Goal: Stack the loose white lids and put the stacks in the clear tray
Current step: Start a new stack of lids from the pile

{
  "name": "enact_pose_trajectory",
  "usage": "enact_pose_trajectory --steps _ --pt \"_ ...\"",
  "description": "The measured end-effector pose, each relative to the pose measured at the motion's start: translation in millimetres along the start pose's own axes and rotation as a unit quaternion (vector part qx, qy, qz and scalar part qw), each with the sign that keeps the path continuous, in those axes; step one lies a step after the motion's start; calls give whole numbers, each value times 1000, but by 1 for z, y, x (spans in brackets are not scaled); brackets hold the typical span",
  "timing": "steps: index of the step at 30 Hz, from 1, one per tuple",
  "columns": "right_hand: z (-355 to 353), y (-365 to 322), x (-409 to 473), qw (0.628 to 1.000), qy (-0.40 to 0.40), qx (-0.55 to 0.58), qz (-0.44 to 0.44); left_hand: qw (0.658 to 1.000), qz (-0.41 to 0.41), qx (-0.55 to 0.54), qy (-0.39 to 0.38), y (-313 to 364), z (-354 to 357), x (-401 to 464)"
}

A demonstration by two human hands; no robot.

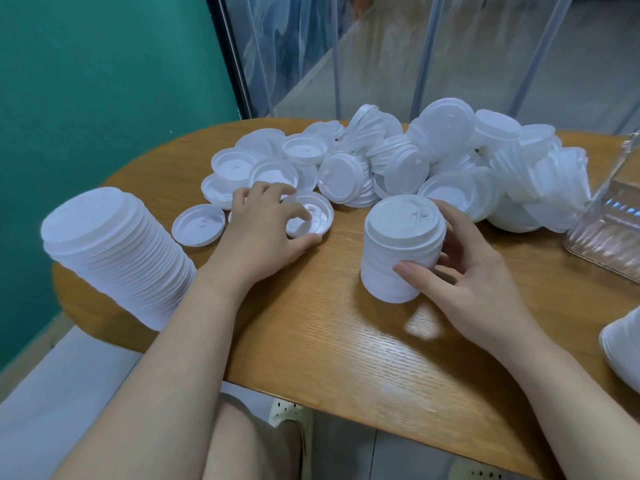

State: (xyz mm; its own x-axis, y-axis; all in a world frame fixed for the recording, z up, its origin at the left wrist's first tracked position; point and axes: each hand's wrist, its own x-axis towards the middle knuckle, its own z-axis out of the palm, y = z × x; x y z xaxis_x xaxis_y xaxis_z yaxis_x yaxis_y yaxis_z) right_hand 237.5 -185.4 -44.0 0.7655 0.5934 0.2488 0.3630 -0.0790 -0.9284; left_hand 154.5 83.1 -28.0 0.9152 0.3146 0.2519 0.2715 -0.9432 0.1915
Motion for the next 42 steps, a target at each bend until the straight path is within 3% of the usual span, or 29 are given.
enact_pose_trajectory --steps 7,20,26,30,34,42 --pt "0 1 -1 1000 0 -1 2 999 31 19 -23 6 -1 -7" --pt "0 -4 0 1000 -10 13 5 999 35 5 16 5 -3 -9" --pt "0 -5 0 1000 -8 17 2 986 -32 -165 12 11 -3 -20" --pt "0 -5 0 1000 -10 19 4 947 -60 -310 59 16 -1 -22" --pt "-1 -5 -1 1000 -8 18 8 915 -103 -377 102 17 1 -21" --pt "0 -6 0 1000 -7 13 7 968 -107 -218 57 5 10 -14"
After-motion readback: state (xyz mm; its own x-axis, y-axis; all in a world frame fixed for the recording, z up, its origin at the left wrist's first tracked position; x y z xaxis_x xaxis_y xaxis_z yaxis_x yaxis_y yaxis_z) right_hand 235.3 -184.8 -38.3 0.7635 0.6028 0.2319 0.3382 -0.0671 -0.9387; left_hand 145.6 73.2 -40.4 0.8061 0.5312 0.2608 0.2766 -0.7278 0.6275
